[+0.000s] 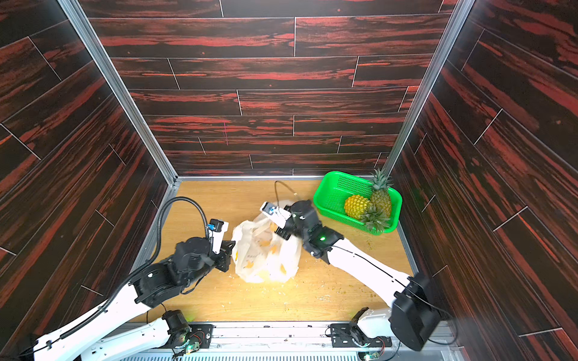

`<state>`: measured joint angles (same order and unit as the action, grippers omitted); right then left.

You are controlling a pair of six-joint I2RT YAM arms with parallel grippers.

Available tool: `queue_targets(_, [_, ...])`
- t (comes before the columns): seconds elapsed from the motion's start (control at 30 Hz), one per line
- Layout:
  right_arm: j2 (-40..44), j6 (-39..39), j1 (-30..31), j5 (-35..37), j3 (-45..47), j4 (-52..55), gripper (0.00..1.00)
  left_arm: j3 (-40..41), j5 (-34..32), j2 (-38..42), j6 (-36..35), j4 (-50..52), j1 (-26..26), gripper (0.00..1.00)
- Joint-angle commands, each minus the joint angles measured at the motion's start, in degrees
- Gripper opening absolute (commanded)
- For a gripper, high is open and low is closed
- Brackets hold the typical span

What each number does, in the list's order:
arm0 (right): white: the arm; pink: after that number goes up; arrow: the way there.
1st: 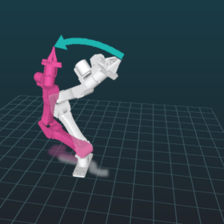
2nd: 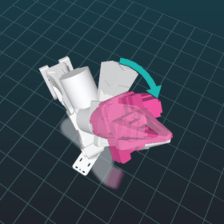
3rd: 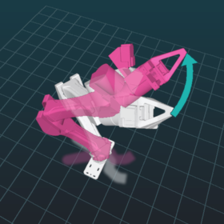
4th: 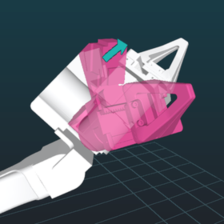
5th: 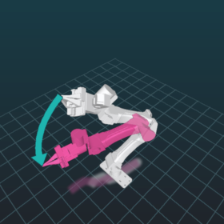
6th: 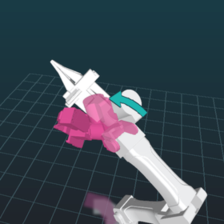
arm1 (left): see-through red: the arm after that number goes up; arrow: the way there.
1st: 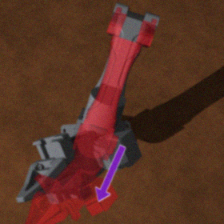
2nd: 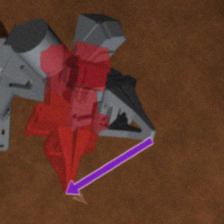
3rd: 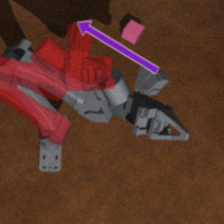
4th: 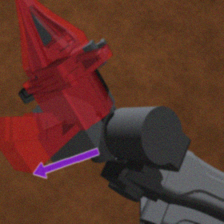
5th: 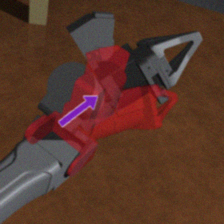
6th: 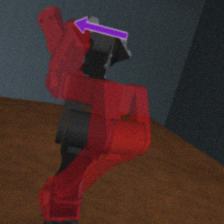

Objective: Place the pineapple into a plastic bag & tie a knot
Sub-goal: Open the plastic bag at the center of the board.

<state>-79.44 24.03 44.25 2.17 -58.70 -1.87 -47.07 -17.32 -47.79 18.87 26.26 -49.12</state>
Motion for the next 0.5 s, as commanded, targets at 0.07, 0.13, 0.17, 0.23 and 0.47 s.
queue_targets(0.07, [-1.29,-10.13,1.17,0.02,-1.64,-1.09,0.0,0.5,-6.1,-2.48,4.75,4.08,0.26,0.33])
queue_targets(0.13, [-2.22,-11.88,1.69,-0.13,-2.36,-0.7,0.0,-0.21,-7.61,-3.42,6.14,5.79,0.26,0.47])
queue_targets(0.17, [-2.73,-12.4,1.88,-0.14,-2.84,-0.37,0.0,-0.7,-8.61,-3.83,6.67,6.17,0.26,0.53])
queue_targets(0.23, [-3.41,-13.07,2.22,-0.16,-3.68,0.02,0.0,-1.53,-9.97,-4.15,7.35,9.47,0.26,0.62])
queue_targets(0.47, [-5.09,-15.47,2.67,-2.12,-6.72,1.14,0.0,-2.45,-10.03,-7.67,6.31,13.34,0.26,0.82])
